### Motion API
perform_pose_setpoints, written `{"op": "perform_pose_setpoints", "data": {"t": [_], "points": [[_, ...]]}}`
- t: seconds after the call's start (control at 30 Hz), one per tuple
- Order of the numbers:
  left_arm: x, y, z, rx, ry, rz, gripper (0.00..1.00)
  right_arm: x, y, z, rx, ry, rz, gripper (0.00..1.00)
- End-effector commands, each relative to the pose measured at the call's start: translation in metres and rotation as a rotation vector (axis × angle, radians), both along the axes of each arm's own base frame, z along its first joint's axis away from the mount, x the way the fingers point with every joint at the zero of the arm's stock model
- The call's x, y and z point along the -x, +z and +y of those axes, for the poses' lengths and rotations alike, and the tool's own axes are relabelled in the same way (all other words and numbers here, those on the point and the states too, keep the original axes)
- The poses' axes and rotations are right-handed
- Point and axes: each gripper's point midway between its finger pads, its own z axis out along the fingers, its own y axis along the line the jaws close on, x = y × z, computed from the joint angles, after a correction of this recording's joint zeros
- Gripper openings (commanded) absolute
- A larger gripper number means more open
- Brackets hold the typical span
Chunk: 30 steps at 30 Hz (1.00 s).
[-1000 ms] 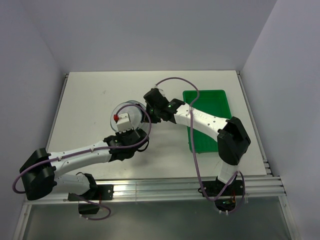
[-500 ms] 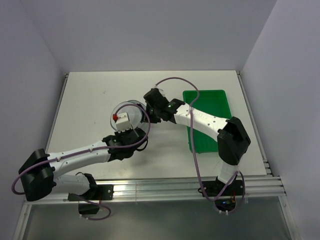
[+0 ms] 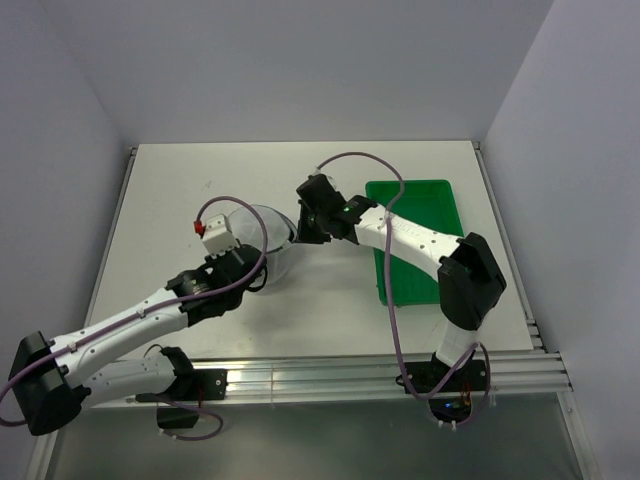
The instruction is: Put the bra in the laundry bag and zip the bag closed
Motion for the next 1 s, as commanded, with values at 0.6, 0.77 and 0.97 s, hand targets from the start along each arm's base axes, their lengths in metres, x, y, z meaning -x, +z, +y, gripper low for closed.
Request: {"op": "perform_pose_setpoints", "data": {"t": [0.6,0.77,0.97], "points": [[0.006,0.001,0.049,-0.002,0.045,0.011,0.0,-0.082,0.01,-0.078,0.187,-0.156,-0.086,0.0],[0.005,0.004,0.028,0.063,-0.036,0.009,0.0,-0.092,0.025,-0.058,0.138,-0.115,-0.088,0.06],[0.001,0.0,0.009,0.098,-0.088,0.017,0.0,-0.077,0.027,-0.059,0.093,-0.12,-0.069,0.44]]}}
